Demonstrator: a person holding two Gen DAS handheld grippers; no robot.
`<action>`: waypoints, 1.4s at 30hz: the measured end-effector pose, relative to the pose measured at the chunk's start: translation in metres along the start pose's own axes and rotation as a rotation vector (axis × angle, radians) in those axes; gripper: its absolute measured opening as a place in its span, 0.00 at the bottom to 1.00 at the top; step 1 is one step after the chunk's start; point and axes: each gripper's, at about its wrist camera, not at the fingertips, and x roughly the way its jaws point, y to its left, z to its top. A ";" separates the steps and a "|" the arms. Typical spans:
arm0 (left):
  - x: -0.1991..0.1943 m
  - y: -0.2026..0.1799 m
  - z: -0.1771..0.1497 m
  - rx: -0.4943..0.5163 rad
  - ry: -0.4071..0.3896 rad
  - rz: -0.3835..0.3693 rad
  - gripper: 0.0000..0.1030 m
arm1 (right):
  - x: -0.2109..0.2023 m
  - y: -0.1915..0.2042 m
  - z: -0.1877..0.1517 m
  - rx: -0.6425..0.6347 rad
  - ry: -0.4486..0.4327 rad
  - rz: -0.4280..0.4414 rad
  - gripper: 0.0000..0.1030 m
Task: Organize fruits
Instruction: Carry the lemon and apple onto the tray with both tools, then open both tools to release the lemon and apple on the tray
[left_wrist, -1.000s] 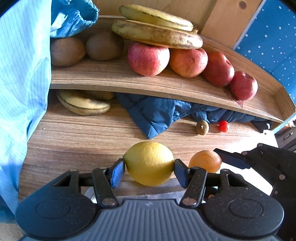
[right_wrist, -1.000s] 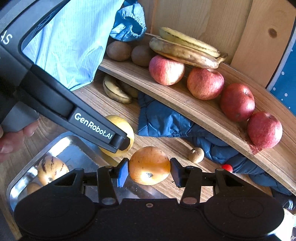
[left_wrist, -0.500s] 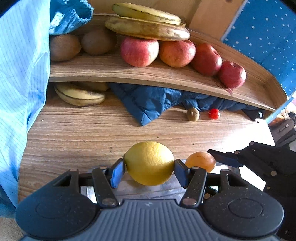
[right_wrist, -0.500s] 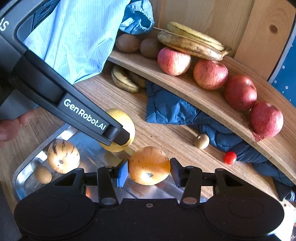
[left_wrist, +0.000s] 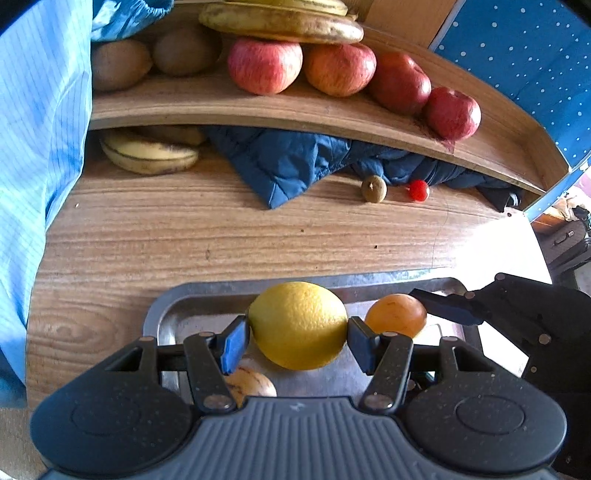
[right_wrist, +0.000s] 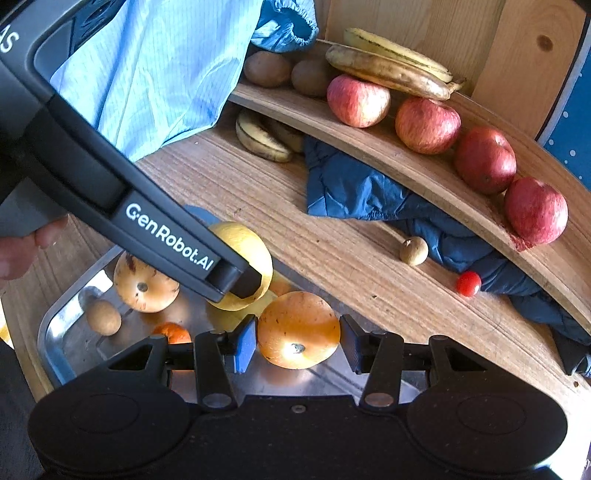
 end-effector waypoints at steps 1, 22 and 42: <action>0.000 0.000 -0.001 -0.003 0.003 0.001 0.60 | 0.000 0.000 -0.001 0.000 0.002 0.001 0.48; 0.001 -0.005 -0.012 -0.008 0.010 0.032 0.61 | -0.011 -0.003 -0.020 0.057 0.003 -0.008 0.49; -0.025 -0.019 -0.025 -0.026 -0.079 0.069 0.92 | -0.043 -0.005 -0.039 0.129 -0.023 0.046 0.98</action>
